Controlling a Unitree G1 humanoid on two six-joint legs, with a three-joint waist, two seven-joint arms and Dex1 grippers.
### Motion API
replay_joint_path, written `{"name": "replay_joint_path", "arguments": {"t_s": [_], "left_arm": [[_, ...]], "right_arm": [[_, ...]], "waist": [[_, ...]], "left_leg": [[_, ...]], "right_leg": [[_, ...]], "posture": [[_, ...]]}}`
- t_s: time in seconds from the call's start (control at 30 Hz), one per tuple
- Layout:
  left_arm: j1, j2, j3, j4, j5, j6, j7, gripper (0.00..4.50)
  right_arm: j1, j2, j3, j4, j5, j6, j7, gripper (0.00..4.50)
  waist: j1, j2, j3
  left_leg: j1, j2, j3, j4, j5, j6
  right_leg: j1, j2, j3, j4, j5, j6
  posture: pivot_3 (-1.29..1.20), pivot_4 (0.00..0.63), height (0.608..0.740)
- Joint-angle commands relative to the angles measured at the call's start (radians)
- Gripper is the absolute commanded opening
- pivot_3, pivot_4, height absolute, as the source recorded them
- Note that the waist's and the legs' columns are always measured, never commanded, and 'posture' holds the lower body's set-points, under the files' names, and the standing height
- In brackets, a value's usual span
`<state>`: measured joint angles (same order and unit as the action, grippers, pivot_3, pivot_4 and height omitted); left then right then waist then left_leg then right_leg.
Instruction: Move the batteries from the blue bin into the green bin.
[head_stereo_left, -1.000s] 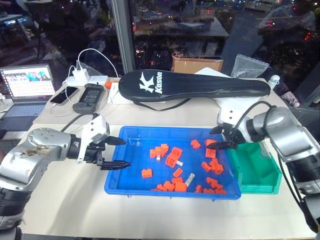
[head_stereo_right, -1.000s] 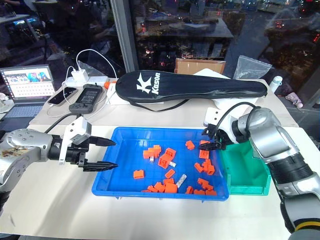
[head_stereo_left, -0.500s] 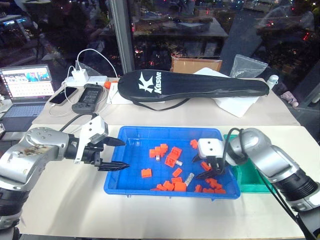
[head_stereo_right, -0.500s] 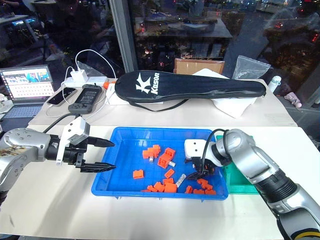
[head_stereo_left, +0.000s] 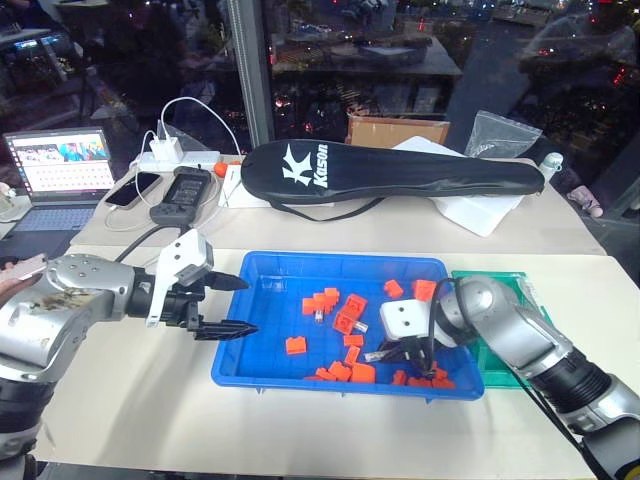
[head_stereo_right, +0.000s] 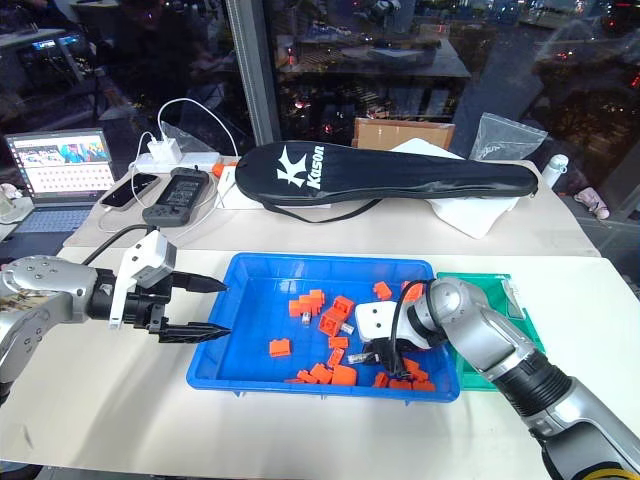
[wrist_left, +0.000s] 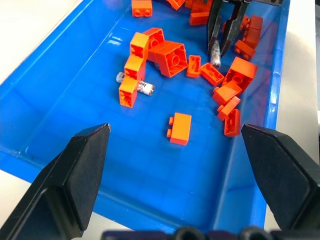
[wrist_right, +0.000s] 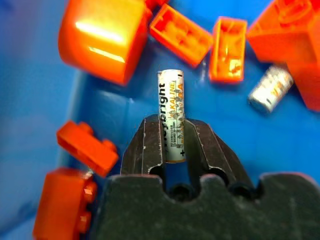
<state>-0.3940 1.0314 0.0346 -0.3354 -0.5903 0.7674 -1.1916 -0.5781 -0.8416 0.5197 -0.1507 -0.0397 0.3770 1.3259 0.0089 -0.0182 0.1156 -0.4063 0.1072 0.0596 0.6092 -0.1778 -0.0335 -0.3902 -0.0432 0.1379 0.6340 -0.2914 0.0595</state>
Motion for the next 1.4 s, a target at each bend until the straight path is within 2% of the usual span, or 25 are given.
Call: {"name": "replay_joint_path", "arguments": {"t_s": [0.03,0.13,0.3,0.47,0.63,0.9,0.97,1.0,1.13,1.2,1.3,1.4], "left_arm": [[-0.047,-0.017,-0.025,0.023,0.01,-0.029,-0.016,4.5],[-0.087,-0.043,-0.058,0.056,0.023,-0.045,-0.03,4.5],[-0.152,-0.094,-0.121,0.117,0.058,-0.083,-0.058,4.5],[-0.203,-0.133,-0.166,0.175,0.091,-0.119,-0.09,4.5],[-0.24,-0.159,-0.193,0.213,0.114,-0.139,-0.114,4.5],[-0.253,-0.16,-0.19,0.225,0.125,-0.14,-0.133,4.5],[-0.251,-0.159,-0.187,0.222,0.124,-0.136,-0.132,4.5],[-0.249,-0.158,-0.185,0.219,0.123,-0.134,-0.132,4.5],[-0.233,-0.146,-0.182,0.203,0.126,-0.131,-0.128,4.5],[-0.228,-0.141,-0.178,0.198,0.124,-0.128,-0.126,4.5],[-0.223,-0.137,-0.173,0.194,0.122,-0.126,-0.123,4.5],[-0.22,-0.137,-0.171,0.188,0.12,-0.123,-0.119,4.5]], "right_arm": [[-0.022,-0.057,-0.096,-0.014,-0.008,-0.01,-0.013,0.23],[-0.039,-0.122,-0.192,-0.027,0.038,0.047,0.0,0.23],[-0.051,-0.309,-0.388,0.002,0.103,0.155,0.034,0.23],[0.052,-0.454,-0.511,0.024,0.119,0.225,0.025,0.23],[0.191,-0.466,-0.546,0.014,0.085,0.183,-0.045,0.23],[0.203,-0.357,-0.437,0.043,0.02,0.121,-0.142,0.23],[0.189,-0.347,-0.404,0.058,-0.005,0.112,-0.146,1.24],[0.178,-0.338,-0.393,0.065,-0.012,0.112,-0.149,1.45],[0.109,-0.339,-0.387,0.082,-0.008,0.113,-0.128,2.83],[0.059,-0.355,-0.399,0.084,-0.001,0.121,-0.111,3.68],[-0.062,-0.318,-0.418,0.034,0.064,0.211,-0.091,4.43],[-0.105,-0.238,-0.395,-0.065,0.136,0.295,-0.09,4.43]], "waist": [[0.003,0.0,0.0],[0.005,0.0,0.0],[0.006,0.001,0.001],[0.003,0.001,0.001],[-0.005,0.002,0.0],[-0.019,0.002,0.0],[-0.02,0.003,0.0],[-0.02,0.003,0.0],[-0.019,0.003,0.0],[-0.02,0.003,0.0],[-0.021,0.004,0.001],[-0.023,0.004,0.001]], "left_leg": [[0.0,0.0,0.0,0.0,0.0,0.0],[0.0,0.0,0.0,0.0,0.0,0.0],[0.0,0.0,0.0,0.0,0.0,0.0],[0.0,0.0,0.0,-0.001,0.0,0.001],[0.001,0.0,0.0,0.0,0.0,0.001],[0.001,0.0,-0.001,0.0,0.0,0.001],[0.001,0.0,-0.001,0.0,0.0,0.001],[0.001,0.0,-0.001,0.001,0.0,0.001],[0.0,-0.001,-0.001,0.001,0.0,0.001],[0.001,-0.001,-0.001,0.001,0.0,0.001],[0.001,-0.001,-0.001,0.001,0.0,0.0],[0.002,-0.001,-0.001,0.0,0.0,0.001]], "right_leg": [[0.0,0.0,0.0,0.0,0.0,0.0],[0.0,0.0,0.0,0.0,0.0,0.0],[0.0,0.0,0.0,0.0,0.0,0.0],[0.001,0.0,0.0,-0.001,0.0,-0.001],[0.001,0.0,0.0,0.0,-0.001,0.0],[0.001,0.0,0.0,0.002,-0.001,0.001],[0.001,0.0,0.0,0.003,-0.001,0.001],[0.001,0.0,0.0,0.003,-0.001,0.001],[0.001,0.0,0.0,0.004,-0.001,0.001],[0.001,0.0,0.0,0.005,-0.002,0.001],[0.0,0.0,0.0,0.006,-0.002,0.001],[0.0,0.0,0.0,0.007,-0.003,-0.001]], "posture": [[0.0,0.15,0.696],[0.0,0.15,0.696],[0.0,0.15,0.696],[0.0,0.15,0.696],[0.0,0.15,0.696],[0.0,0.15,0.696],[0.0,0.15,0.696],[0.0,0.15,0.696],[0.0,0.15,0.696],[0.0,0.15,0.696],[0.0,0.15,0.696],[0.0,0.15,0.696]]}}
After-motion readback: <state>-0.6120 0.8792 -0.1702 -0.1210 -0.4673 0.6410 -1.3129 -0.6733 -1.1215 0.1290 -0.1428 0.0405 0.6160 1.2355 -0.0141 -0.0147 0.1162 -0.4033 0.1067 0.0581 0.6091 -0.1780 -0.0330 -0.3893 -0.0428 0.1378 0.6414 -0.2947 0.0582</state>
